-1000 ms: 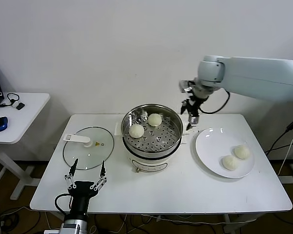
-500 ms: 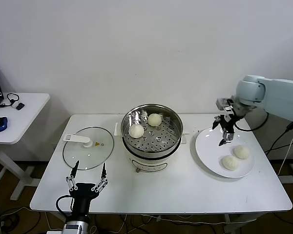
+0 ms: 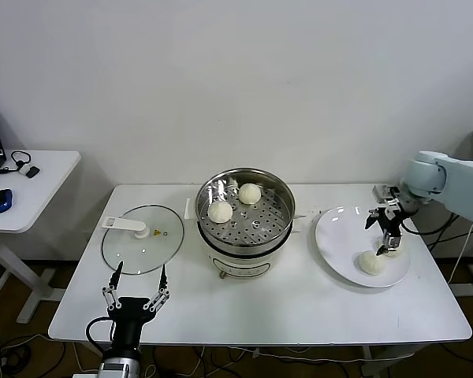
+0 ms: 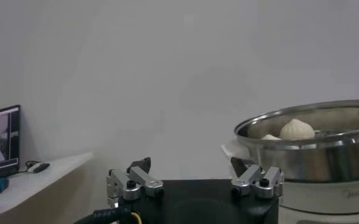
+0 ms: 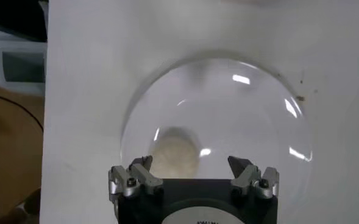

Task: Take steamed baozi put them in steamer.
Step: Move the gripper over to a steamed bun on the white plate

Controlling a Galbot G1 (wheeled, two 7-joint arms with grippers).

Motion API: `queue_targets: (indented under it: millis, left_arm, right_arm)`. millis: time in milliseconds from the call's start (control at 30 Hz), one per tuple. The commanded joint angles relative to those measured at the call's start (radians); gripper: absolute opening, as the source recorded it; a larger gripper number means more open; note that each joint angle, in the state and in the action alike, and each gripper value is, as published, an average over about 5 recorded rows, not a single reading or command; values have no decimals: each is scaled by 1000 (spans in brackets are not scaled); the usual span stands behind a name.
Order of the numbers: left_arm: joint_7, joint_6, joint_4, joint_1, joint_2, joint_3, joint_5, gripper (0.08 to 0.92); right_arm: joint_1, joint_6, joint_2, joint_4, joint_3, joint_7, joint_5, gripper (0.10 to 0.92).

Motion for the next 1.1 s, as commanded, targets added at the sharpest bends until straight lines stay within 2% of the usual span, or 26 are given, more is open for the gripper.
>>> queue_targets:
  millis: [33,433,900,1100]
  left_arm:
    - [-1,1,8,2,-26,-1,6,823]
    - [-1,4,16,1,-25,-2,7,823]
    - [-3,2,16,2,-25,-3,4,823]
    - [-3,1,16,4,-26,-2,4,823]
  right_arm:
    - [-177,23,-20,-75,125,0,-85,823]
    - [-259,23,-24,-87,177,5,-121,823]
    - [-316,64,49,-210,279,15,-142,823]
    - [-322,62,50,-198,279,12,-145,823]
